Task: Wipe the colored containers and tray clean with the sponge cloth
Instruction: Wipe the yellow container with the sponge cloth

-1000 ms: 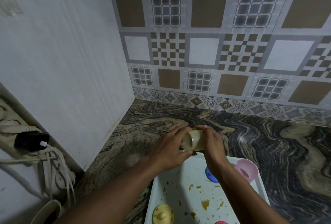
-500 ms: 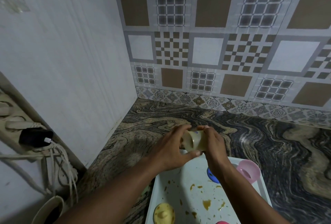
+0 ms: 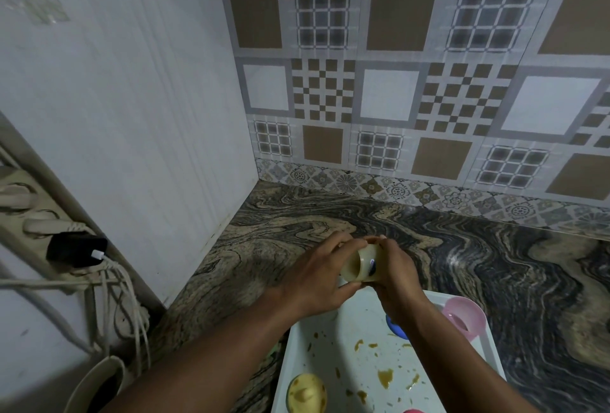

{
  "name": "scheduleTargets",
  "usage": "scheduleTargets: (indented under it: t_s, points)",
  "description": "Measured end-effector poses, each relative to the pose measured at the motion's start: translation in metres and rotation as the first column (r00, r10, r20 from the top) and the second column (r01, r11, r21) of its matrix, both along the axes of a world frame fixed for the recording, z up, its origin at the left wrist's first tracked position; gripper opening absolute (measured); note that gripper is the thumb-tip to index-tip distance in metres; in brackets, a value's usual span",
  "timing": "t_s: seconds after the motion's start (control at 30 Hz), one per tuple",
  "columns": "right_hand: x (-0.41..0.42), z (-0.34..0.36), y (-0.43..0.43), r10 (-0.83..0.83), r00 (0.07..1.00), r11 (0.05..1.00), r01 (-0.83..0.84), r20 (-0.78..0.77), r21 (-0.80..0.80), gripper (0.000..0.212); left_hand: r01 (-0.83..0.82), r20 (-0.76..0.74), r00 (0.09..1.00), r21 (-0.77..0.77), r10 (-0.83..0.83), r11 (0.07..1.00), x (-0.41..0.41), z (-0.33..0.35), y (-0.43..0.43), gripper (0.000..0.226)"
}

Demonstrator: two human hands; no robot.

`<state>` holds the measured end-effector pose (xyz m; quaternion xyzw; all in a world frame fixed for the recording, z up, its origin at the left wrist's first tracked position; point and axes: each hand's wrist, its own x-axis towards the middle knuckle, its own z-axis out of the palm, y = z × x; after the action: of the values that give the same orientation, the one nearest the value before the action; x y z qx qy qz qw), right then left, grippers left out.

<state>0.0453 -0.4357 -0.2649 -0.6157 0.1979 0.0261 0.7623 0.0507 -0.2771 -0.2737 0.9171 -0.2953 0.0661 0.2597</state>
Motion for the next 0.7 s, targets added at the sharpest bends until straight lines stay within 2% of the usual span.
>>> scheduleTargets:
  t_s: [0.1, 0.17, 0.3, 0.47, 0.6, 0.7]
  points:
    - [0.006, 0.002, -0.006, 0.004, 0.968, 0.974, 0.053, -0.252, 0.219, 0.030, -0.013, -0.008, 1.000, -0.035, 0.013, 0.999, 0.003, -0.001, 0.005, 0.069]
    - [0.007, 0.002, -0.010, 0.001, 0.951, 0.960, 0.086, -0.309, 0.268, 0.033, -0.074, -0.032, 0.997, -0.083, 0.071, 0.994, 0.007, 0.001, 0.011, 0.067]
    - [0.007, 0.002, -0.022, -0.056, 0.949, 0.955, 0.142, -0.311, 0.261, 0.030, -0.191, -0.129, 0.975, -0.087, 0.179, 0.978, 0.020, 0.007, 0.033, 0.065]
    - [0.005, 0.010, -0.019, -0.057, 0.960, 0.971, 0.117, -0.273, 0.209, 0.031, -0.263, -0.322, 0.903, 0.111, 0.285, 0.958, 0.029, -0.004, 0.068, 0.076]
    - [0.001, 0.009, -0.008, -0.040, 0.958, 0.986, 0.084, -0.284, 0.142, 0.024, -0.287, -0.354, 0.873, 0.183, 0.336, 0.940, 0.029, -0.014, 0.080, 0.079]
    - [-0.002, 0.007, -0.004, -0.040, 0.956, 0.991, 0.076, -0.290, 0.113, 0.027, -0.295, -0.342, 0.849, 0.326, 0.403, 0.898, 0.031, -0.025, 0.088, 0.074]
